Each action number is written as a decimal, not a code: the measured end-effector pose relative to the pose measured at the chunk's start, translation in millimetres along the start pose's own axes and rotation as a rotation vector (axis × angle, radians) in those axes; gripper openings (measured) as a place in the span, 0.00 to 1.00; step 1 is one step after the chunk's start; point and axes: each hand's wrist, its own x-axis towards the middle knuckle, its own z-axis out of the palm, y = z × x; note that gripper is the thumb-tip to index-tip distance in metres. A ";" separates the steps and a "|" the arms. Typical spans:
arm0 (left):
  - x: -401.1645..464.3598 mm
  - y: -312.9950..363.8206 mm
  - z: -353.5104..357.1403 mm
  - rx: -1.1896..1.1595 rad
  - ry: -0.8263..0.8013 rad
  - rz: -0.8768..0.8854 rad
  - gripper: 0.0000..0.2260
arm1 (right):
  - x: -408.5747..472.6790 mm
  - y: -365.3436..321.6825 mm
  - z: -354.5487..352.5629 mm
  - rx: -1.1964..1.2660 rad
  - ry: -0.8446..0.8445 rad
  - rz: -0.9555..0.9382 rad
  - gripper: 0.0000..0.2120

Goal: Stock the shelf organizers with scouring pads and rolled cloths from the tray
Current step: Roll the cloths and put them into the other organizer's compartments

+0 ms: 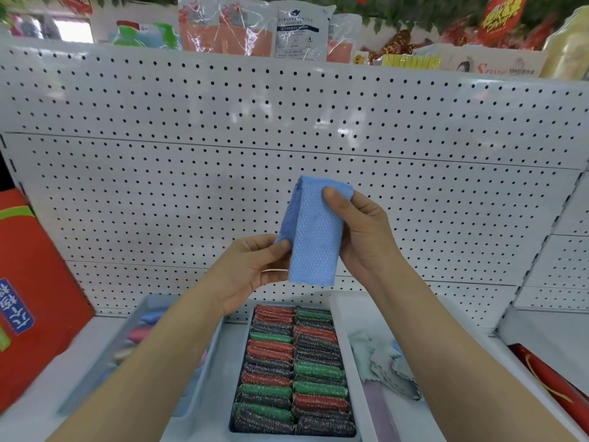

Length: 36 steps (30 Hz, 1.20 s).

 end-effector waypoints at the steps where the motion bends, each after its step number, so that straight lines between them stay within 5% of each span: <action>1: -1.0 -1.6 1.0 0.061 0.012 0.033 0.09 | 1.2 0.6 0.2 0.009 0.027 -0.006 0.11; 8: -5.8 -18.3 5.5 0.341 0.028 0.240 0.10 | 4.8 10.9 1.3 0.040 0.180 0.021 0.07; 13: -4.1 -1.0 14.0 0.162 0.058 0.210 0.38 | 0.8 17.2 1.7 -0.021 0.198 0.097 0.09; 18: -1.7 4.8 24.2 0.358 0.183 0.266 0.24 | -0.5 21.8 3.2 -0.058 0.151 0.175 0.12; 27: -0.3 -8.3 -0.8 0.283 0.402 0.224 0.28 | -9.1 31.6 -7.2 -0.304 -0.107 0.464 0.20; 32: 2.6 -7.4 -13.1 0.156 0.402 0.136 0.27 | -8.9 37.2 -3.8 -0.363 -0.112 0.341 0.32; 36: -4.0 1.7 -22.7 0.242 0.256 0.050 0.23 | -7.5 41.7 0.5 -0.543 -0.097 0.172 0.26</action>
